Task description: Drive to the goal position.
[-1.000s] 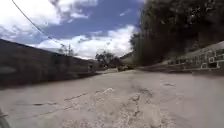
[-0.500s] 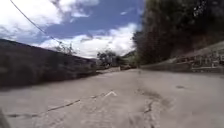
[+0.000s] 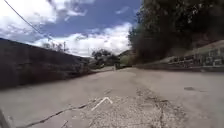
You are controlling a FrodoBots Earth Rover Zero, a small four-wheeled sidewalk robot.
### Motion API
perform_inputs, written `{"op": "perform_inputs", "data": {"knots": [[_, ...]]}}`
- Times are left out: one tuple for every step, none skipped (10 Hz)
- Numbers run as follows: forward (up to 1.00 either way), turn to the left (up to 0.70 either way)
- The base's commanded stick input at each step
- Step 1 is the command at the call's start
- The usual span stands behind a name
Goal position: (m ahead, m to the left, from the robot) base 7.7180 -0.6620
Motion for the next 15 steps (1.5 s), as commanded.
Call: {"op": "perform_inputs", "data": {"knots": [[1.0, 0.0], [1.0, 0.0], [1.0, 0.0], [1.0, -0.06], [1.0, -0.17], [1.0, -0.26], [1.0, -0.16], [1.0, -0.06], [1.0, 0.0], [1.0, 0.0], [1.0, 0.0], [1.0, 0.0], [1.0, 0.0], [1.0, 0.0], [1.0, 0.0]]}}
